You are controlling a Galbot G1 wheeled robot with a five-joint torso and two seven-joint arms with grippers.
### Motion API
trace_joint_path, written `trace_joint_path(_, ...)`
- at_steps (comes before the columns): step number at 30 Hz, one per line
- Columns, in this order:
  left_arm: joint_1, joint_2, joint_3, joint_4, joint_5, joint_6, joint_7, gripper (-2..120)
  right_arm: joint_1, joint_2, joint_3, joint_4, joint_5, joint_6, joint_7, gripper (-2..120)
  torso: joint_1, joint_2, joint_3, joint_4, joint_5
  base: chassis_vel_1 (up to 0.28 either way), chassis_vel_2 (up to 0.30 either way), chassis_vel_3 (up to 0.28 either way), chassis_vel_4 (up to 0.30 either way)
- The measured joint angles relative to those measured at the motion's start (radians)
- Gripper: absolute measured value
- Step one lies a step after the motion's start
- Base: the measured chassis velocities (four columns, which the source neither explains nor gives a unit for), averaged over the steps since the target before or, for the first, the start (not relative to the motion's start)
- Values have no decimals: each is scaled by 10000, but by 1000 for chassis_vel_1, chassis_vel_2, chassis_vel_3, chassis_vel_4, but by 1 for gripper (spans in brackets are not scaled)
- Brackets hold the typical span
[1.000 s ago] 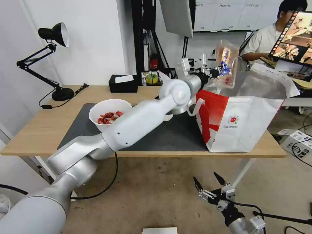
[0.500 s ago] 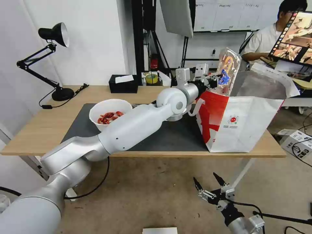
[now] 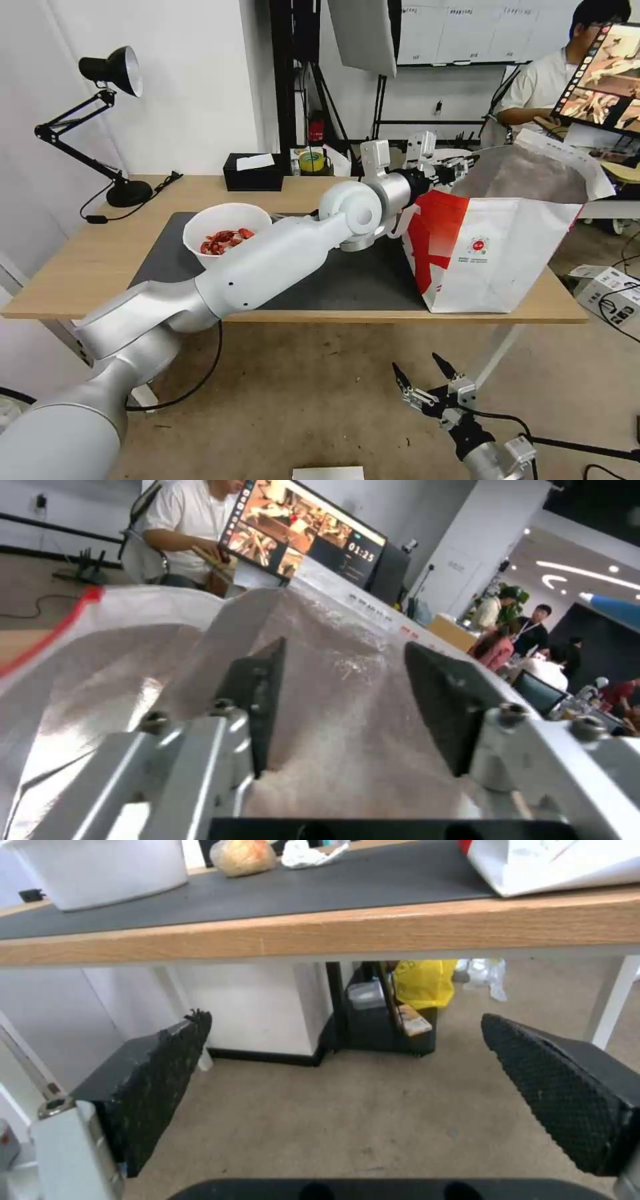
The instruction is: Pick up the trash from the table and place it into the takeout bag.
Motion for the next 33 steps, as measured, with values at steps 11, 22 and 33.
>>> trace_joint_path(11,268,969,-758,-1459,-122,63,-402,96,-35,-4,6,328,-2,-17,-6,100,-1,0,-1,-1,-1,0,0,0,0)
trace_joint_path(22,1774,2945,-1300,-3351,2001,-28,-292,100,5,-14,-30,494,-35,-17,190,100,-1,1,-1,2,-3,0,0,0,0)
trace_joint_path(33,3897,5031,-2753,-4179,4962,-884,1218,100,41,-23,-197,652,-63,46,273,100,-1,1,-1,1,-3,0,0,0,0)
